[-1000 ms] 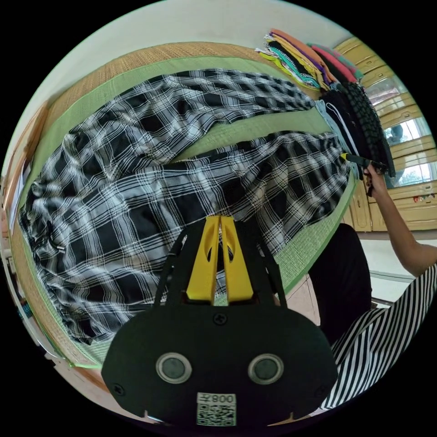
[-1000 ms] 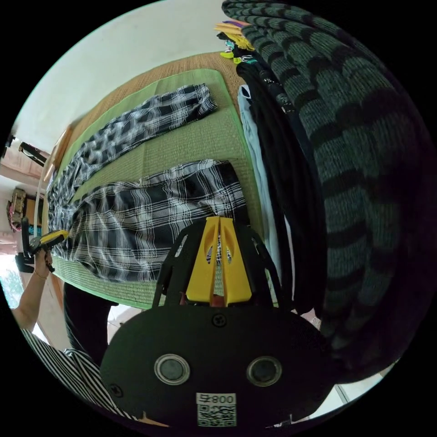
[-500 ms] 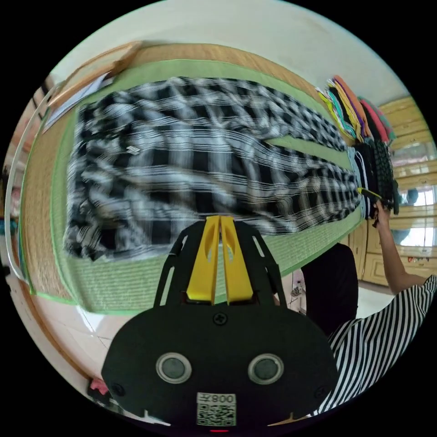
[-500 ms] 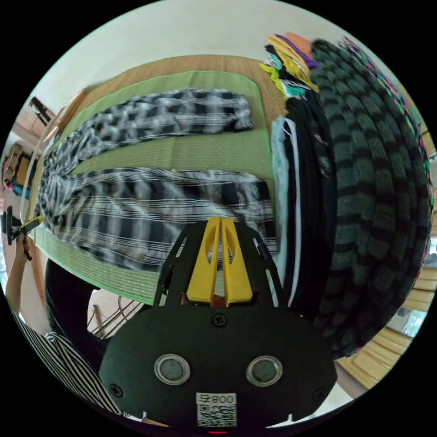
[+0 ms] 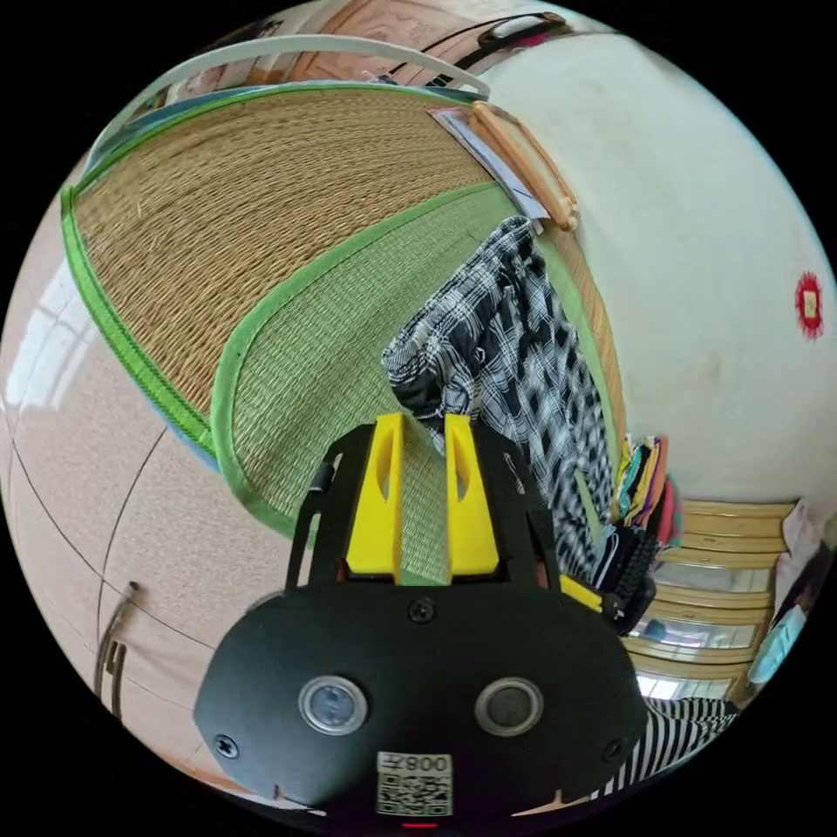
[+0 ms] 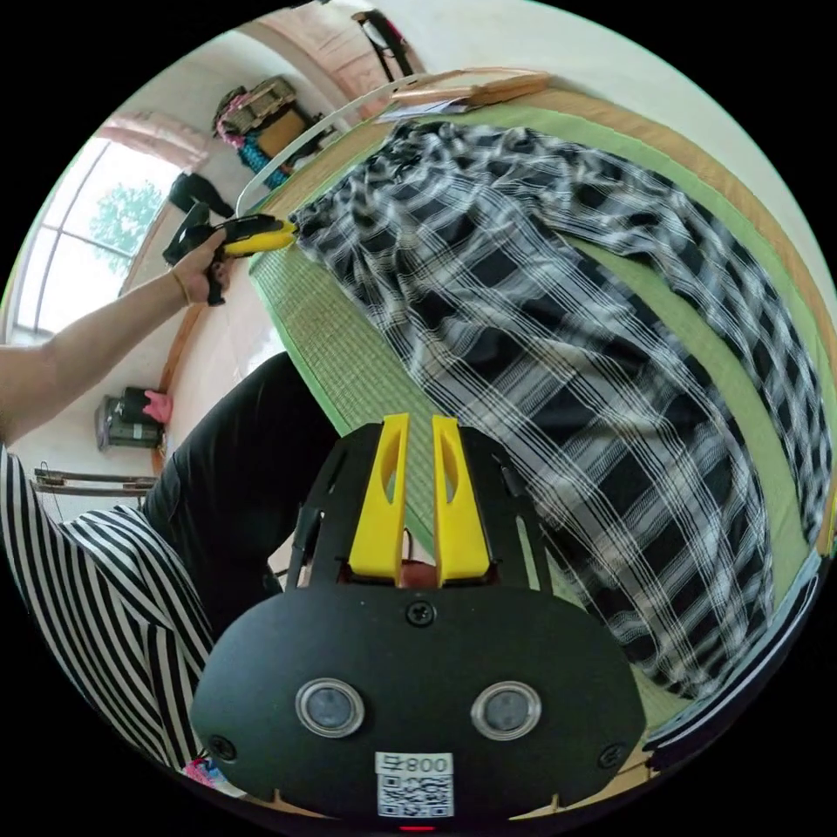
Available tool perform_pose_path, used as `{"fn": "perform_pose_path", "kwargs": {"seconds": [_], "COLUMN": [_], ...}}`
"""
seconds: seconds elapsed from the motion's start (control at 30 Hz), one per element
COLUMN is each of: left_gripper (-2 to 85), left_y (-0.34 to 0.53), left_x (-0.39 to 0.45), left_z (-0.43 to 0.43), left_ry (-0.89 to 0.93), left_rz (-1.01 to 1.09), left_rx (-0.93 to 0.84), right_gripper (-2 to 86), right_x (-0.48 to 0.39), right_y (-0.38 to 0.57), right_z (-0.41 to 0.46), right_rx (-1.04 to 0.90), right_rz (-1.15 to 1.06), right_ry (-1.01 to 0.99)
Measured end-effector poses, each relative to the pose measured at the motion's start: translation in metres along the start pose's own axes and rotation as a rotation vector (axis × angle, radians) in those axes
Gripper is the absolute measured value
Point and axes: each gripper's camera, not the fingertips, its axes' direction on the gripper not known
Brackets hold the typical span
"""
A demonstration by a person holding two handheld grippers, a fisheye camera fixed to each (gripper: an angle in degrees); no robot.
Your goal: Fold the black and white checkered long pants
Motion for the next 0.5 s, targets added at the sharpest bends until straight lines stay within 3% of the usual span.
{"fn": "perform_pose_path", "kwargs": {"seconds": [0.3, 0.5], "left_gripper": [2.1, 1.7], "left_y": [-0.007, -0.014], "left_x": [-0.055, -0.090], "left_z": [0.010, 0.008], "left_ry": [0.173, 0.138], "left_rz": [0.038, 0.060], "left_rx": [0.015, -0.012], "right_gripper": [5.5, 1.4], "right_x": [-0.053, -0.063], "right_y": [-0.061, -0.077], "right_z": [0.010, 0.018], "right_rx": [-0.009, -0.037], "right_rz": [-0.057, -0.062], "right_ry": [0.157, 0.220]}}
